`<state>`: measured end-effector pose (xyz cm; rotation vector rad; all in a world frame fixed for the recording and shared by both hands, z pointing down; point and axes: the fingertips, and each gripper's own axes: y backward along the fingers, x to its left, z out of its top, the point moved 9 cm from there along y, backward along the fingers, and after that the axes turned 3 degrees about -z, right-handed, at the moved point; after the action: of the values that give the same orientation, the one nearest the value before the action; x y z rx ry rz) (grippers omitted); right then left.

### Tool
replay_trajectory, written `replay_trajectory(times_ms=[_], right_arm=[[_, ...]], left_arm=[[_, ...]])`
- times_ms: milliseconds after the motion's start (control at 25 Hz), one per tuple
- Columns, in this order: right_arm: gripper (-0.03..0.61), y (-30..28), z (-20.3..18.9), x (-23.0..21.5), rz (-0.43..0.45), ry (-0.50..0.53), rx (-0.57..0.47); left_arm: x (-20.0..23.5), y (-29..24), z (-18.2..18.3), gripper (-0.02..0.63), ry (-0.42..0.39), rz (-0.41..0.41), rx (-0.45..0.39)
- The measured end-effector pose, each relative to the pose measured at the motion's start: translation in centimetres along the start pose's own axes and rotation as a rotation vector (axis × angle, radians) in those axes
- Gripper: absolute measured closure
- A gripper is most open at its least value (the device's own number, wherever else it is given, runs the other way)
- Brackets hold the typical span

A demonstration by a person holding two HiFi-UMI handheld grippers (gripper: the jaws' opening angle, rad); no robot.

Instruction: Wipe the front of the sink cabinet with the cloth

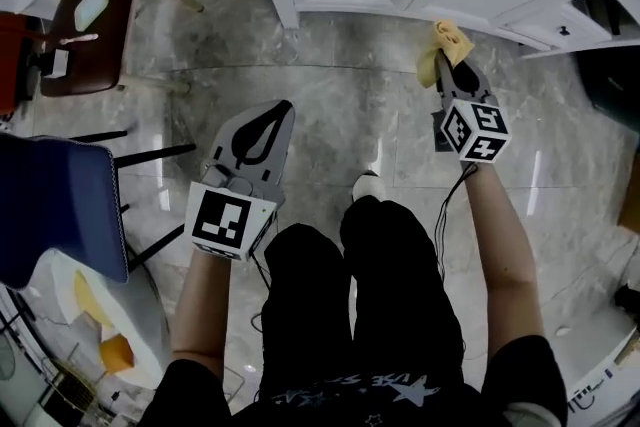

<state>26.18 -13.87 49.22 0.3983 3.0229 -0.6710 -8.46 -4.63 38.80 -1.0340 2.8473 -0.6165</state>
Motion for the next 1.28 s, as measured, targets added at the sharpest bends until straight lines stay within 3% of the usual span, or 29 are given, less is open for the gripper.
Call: replay_trajectory(times_ms=[200, 320, 600, 960, 1120, 1280], right_arm=[[0.515, 6.8, 2.8, 1.5, -0.071, -0.103, -0.003], [0.515, 11.0, 5.0, 2.6, -0.078, -0.128, 0.004], [0.515, 22.2, 9.6, 7.6, -0.131, -0.186, -0.035], [0.517, 40.4, 11.4, 14.7, -0.286, -0.359, -0.018], [0.517, 46.2, 10.9, 16.4, -0.317, -0.402, 0.007], [0.517, 50.1, 10.7, 17.5, -0.283, -0.392, 0.043]], left_arm=[[-1.2, 4.5, 2.4, 0.595, -0.005, 0.029, 0.054], [-3.1, 7.2, 5.6, 0.595, -0.019, 0.011, 0.037], [-7.7, 14.7, 10.4, 0.595, -0.053, -0.098, 0.032], [-13.6, 25.4, 14.8, 0.595, -0.057, -0.314, 0.147], [-16.7, 27.8, 15.8, 0.595, -0.047, -0.344, 0.152], [-20.5, 28.6, 16.9, 0.595, -0.056, -0.357, 0.145]])
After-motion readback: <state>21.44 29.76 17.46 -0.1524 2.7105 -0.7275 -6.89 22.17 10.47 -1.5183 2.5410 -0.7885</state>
